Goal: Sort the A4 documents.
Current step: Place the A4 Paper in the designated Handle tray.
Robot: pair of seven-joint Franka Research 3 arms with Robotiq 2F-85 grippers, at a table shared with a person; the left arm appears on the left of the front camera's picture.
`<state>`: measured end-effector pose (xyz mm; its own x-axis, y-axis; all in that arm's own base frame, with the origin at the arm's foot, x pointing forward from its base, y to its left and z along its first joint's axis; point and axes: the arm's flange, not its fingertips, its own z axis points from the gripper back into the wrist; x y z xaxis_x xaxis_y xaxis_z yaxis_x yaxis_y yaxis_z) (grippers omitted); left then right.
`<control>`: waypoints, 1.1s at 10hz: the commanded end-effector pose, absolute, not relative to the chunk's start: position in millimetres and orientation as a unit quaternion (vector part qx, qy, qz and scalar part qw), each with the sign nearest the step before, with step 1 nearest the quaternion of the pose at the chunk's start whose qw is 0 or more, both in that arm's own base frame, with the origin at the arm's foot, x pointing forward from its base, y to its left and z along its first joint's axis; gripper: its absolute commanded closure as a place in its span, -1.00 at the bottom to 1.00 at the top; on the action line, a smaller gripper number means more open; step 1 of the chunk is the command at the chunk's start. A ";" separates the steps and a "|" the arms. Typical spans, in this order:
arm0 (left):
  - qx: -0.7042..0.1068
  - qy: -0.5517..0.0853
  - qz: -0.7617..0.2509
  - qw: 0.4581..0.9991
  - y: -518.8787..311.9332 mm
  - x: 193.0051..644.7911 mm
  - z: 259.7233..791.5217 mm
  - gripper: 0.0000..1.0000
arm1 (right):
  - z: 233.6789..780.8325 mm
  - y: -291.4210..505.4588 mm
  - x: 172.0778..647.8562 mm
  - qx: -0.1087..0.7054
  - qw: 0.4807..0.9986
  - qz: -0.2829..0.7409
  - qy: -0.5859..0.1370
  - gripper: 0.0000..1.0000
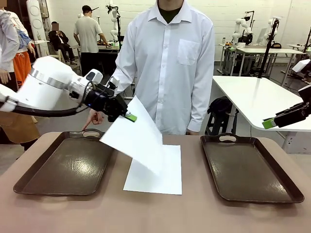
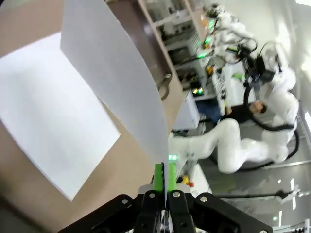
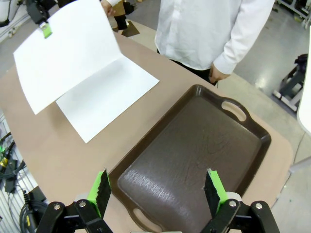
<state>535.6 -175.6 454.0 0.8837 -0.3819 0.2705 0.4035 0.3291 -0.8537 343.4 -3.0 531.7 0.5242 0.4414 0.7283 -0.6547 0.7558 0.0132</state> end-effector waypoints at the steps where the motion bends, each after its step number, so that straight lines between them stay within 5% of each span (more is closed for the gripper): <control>1: -0.482 -0.005 -0.243 0.842 -137.2 508.8 477.5 0.98 | 530.9 -3.8 343.9 0.148 0.861 0.318 -0.370 -1.00; 5: -0.451 0.007 -0.154 0.879 -57.9 480.4 473.9 0.98 | 530.9 -3.8 343.9 0.148 0.861 0.318 -0.370 -1.00; 11: -0.431 -0.032 -0.139 0.891 4.7 518.3 426.9 0.98 | 530.9 -3.8 343.9 0.148 0.861 0.318 -0.370 -1.00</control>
<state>507.7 -0.8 428.3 0.9688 -0.1923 0.1566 0.2417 0.5901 -0.7703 343.3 -3.8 532.0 0.5248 0.4405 0.7283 -0.6527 0.7575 0.0121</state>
